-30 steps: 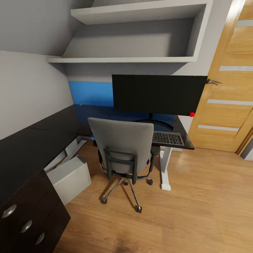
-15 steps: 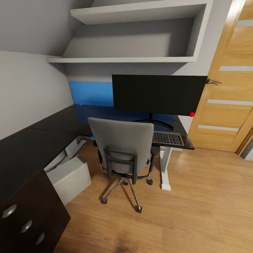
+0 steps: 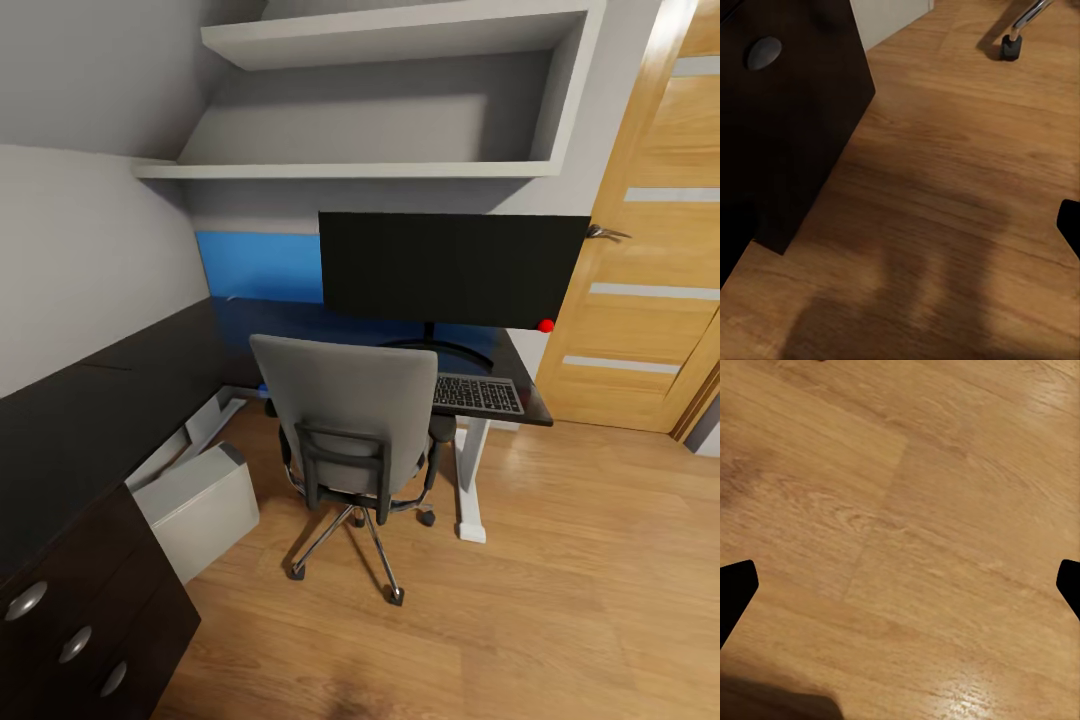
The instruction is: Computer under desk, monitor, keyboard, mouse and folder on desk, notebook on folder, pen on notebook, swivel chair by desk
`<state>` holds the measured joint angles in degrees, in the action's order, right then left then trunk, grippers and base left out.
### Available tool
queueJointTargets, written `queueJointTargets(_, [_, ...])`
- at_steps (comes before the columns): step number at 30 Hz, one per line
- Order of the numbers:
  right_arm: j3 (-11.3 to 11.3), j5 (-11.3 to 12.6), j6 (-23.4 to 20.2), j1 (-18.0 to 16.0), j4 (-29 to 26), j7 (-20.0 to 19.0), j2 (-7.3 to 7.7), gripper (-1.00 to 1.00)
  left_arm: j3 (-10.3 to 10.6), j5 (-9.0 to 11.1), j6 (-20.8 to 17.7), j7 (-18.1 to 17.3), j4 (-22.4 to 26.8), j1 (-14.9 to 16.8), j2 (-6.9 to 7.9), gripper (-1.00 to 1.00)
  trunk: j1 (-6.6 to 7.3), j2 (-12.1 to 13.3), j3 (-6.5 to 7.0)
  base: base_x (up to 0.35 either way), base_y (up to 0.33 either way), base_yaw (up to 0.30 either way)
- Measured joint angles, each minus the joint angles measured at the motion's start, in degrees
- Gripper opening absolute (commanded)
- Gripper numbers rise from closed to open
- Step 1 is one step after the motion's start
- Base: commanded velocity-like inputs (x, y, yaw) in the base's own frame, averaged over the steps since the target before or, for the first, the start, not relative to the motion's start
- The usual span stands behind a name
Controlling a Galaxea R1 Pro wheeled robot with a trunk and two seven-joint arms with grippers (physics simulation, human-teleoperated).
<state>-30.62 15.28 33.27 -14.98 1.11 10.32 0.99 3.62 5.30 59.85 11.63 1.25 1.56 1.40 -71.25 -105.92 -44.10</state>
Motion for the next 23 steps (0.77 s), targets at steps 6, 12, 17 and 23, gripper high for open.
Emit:
queueJointTargets(6, [0.00, 0.00, 0.00, 0.00, 0.00, 0.00, 0.00, 1.00, 0.00, -0.02, 0.00, 0.00, 0.00, 0.00, 0.00, 1.00, 0.00, 0.00, 0.00, 0.000, 0.000, 0.000])
queueJointTargets(12, [0.00, 0.00, 0.00, 0.00, 0.00, 0.00, -0.02, 1.00, 0.00, -0.02, 0.00, 0.00, 0.00, 0.00, -0.02, 1.00, 0.00, 0.00, 0.00, 0.000, 0.000, 0.000])
queueJointTargets(17, [0.00, 0.00, 0.00, 0.00, 0.00, 0.00, -0.01, 1.00, 0.01, -0.03, 0.00, 0.00, 0.00, 0.00, -0.06, 1.00, 0.00, 0.00, 0.00, 0.000, 0.000, 0.000])
queueJointTargets(23, [0.00, 0.00, 0.00, 0.00, 0.00, 0.00, -0.01, 1.00, 0.00, -0.02, 0.00, 0.00, 0.00, 0.00, -0.02, 1.00, 0.00, 0.00, 0.00, 0.000, 0.000, 0.000])
